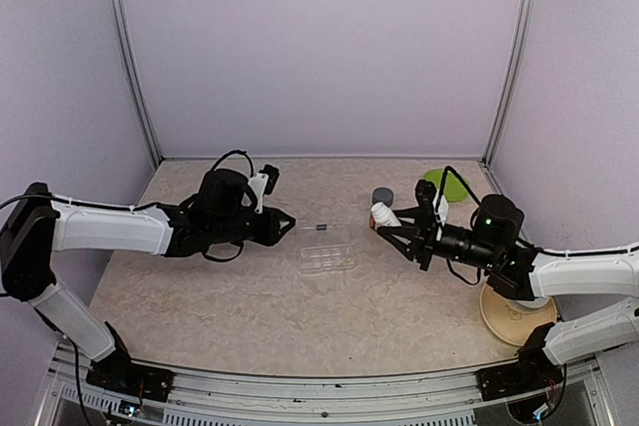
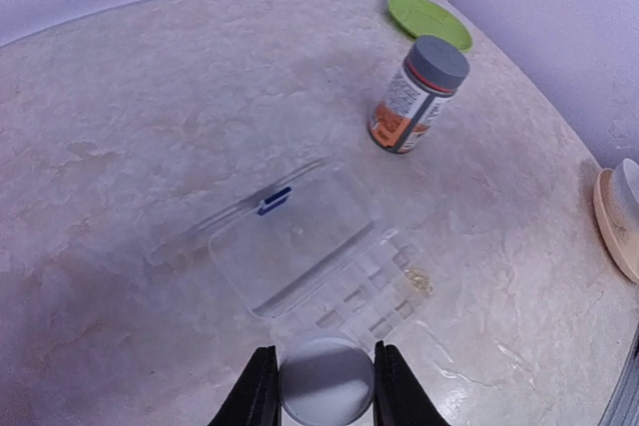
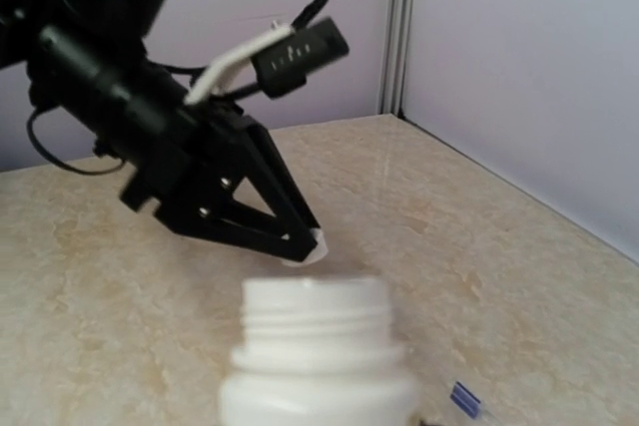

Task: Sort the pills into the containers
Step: Close the lid of the pill bottle.

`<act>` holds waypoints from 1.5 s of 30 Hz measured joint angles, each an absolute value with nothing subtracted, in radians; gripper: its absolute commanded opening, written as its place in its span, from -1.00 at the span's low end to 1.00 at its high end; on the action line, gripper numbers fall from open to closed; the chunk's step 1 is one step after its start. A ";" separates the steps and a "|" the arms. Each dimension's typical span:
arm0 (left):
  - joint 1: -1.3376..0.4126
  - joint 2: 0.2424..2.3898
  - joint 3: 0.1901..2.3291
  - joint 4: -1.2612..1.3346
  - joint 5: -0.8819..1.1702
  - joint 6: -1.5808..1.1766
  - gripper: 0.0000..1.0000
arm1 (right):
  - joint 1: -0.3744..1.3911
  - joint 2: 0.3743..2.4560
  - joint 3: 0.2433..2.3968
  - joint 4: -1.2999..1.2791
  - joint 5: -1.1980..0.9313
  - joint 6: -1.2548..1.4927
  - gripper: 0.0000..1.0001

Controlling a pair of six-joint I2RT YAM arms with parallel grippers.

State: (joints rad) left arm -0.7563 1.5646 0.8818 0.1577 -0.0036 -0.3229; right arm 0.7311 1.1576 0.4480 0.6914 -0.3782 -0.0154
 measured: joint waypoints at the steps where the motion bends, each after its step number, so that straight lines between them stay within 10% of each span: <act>1: -0.768 1.554 0.882 0.160 0.009 -0.319 -0.54 | 0.732 1.158 0.448 0.690 -0.381 -0.017 -0.47; 45: -0.906 1.512 0.925 0.472 0.492 -0.531 -0.53 | 0.907 1.254 0.574 0.587 -0.273 -0.141 -0.48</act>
State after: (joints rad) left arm -0.9058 1.5116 0.9249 0.4725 0.4915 -0.5312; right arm 0.9073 1.2541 0.5743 0.5869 -0.2726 -0.1410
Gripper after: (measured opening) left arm 0.267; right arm 0.334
